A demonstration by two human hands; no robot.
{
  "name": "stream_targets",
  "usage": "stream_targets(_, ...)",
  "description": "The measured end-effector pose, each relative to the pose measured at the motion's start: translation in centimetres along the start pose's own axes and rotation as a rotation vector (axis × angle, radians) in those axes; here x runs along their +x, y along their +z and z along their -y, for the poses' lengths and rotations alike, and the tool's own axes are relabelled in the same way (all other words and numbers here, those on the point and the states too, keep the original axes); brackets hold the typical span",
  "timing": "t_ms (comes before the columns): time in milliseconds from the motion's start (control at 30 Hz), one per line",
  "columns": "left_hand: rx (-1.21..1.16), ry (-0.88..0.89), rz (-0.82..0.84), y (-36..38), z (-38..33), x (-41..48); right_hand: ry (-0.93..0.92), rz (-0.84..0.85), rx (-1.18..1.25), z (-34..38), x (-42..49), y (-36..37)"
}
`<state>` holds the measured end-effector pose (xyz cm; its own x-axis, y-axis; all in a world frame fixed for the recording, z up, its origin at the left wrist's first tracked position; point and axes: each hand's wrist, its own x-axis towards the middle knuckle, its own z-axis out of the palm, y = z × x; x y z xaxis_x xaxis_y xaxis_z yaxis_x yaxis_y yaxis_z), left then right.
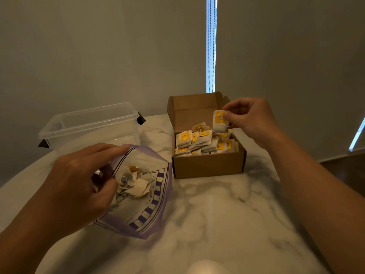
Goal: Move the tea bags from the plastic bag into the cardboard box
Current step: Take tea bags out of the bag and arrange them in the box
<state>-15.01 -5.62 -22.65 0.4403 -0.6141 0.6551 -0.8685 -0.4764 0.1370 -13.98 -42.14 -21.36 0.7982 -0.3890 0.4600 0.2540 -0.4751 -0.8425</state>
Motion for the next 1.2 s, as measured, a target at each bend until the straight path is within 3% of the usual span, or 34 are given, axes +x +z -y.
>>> stream_targets(367, -0.002, -0.018, 0.005, 0.0, -0.1, 0.1, -0.19, -0.167, -0.393, -2.1, 1.8, 1.6)
stream_targets(567, 0.001, -0.02, 0.012, -0.1, -0.3, 0.1, -0.179, -0.01, -0.471, -2.4, 2.1, 2.6)
stream_targets(733, 0.019, -0.019, 0.04, -0.1, -0.5, 0.2, -0.191, -0.032, -0.549, -2.9, 2.2, 2.4)
stream_targets(1033, 0.043, -0.028, 0.033, -0.3, -0.7, 0.3, -0.263, -0.07, -0.52, -0.4, -0.3, 1.9)
stream_targets(1200, 0.064, -0.017, 0.034, -0.6, -1.3, 0.4, -0.238, 0.064, -0.159, 4.4, -5.1, 2.6)
